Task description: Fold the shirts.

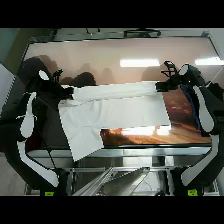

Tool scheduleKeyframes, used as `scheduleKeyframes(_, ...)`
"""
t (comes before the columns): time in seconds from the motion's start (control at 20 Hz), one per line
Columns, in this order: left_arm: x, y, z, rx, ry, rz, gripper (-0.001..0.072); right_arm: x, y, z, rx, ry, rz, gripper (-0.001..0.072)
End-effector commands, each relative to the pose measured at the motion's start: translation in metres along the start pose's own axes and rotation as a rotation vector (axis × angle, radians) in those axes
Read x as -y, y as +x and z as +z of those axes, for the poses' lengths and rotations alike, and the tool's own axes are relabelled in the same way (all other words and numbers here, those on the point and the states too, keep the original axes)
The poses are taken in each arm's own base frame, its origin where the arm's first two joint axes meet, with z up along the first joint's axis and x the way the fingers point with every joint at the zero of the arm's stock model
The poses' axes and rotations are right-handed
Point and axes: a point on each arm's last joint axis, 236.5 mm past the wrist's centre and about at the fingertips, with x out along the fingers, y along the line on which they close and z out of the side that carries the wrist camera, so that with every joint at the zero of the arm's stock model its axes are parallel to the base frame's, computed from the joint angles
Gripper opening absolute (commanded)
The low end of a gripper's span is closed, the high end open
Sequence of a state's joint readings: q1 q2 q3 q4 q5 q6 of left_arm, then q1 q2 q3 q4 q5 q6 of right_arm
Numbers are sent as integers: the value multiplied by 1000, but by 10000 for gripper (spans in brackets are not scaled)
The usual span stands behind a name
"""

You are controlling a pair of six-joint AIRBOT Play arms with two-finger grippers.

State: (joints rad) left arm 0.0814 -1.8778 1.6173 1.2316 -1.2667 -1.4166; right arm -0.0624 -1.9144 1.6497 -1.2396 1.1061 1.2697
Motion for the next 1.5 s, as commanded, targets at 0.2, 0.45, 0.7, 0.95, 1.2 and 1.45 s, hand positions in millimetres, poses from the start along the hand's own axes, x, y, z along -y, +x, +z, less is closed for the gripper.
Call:
scheduleKeyframes(0.2,-21,-1,0,-1,-25,90,0,17,-6,-3,-15,16,-97,19)
scheduleKeyframes(0.45,-18,-1,1,4,-21,82,0,12,-5,-3,-17,26,-92,21)
scheduleKeyframes(0.7,-11,-11,-4,-31,-17,66,255,-2,-13,-1,-13,1,-82,404)
scheduleKeyframes(0.95,0,-81,-6,-45,3,61,256,19,-77,-18,-53,15,-200,403)
scheduleKeyframes(1.2,-7,-124,-67,-13,-40,66,256,30,-88,-120,-336,198,-142,399)
scheduleKeyframes(1.45,-12,-113,-158,-16,-127,65,256,14,-65,-205,-452,318,-58,397)
